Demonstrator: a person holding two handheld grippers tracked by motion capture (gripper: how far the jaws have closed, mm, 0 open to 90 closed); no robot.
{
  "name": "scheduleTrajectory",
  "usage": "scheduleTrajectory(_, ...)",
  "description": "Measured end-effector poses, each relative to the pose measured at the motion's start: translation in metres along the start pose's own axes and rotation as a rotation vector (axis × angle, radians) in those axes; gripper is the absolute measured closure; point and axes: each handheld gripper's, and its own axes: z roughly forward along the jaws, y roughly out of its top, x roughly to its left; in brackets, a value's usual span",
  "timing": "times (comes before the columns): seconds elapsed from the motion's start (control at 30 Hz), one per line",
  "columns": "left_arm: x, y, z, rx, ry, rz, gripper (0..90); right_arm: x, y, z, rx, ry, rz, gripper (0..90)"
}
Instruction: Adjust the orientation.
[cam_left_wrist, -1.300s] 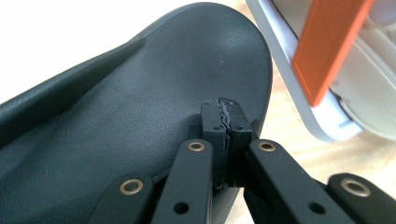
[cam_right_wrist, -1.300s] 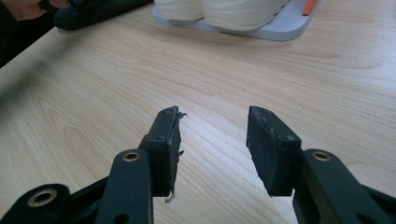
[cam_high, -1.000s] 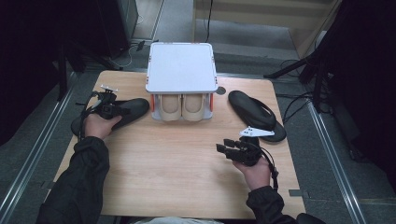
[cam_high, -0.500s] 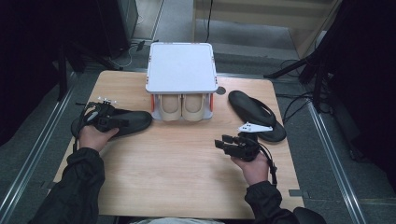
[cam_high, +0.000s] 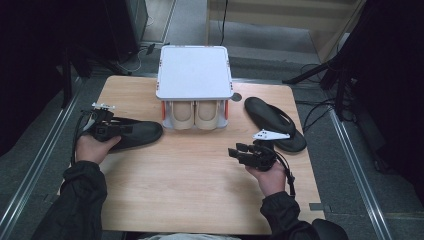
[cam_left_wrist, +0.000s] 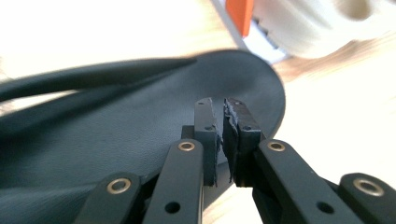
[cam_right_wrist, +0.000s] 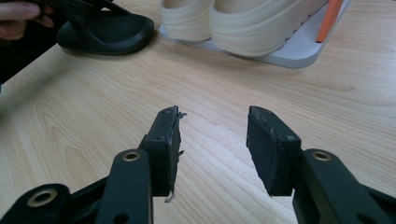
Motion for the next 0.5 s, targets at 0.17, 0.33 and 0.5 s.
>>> scheduleTrajectory(0.17, 0.000, -0.008, -0.022, -0.027, 0.020, -0.006, 87.5, 0.000, 0.000, 0.001, 0.003, 0.005, -0.003, 55.4)
scheduleTrajectory(0.33, 0.007, -0.023, -0.039, -0.052, 0.059, -0.038, 89.5, 0.001, 0.001, 0.002, 0.004, 0.010, -0.002, 55.4)
scheduleTrajectory(0.5, 0.019, -0.041, -0.052, -0.065, 0.097, -0.086, 90.0, 0.002, 0.003, 0.005, 0.010, 0.014, -0.009, 55.4)
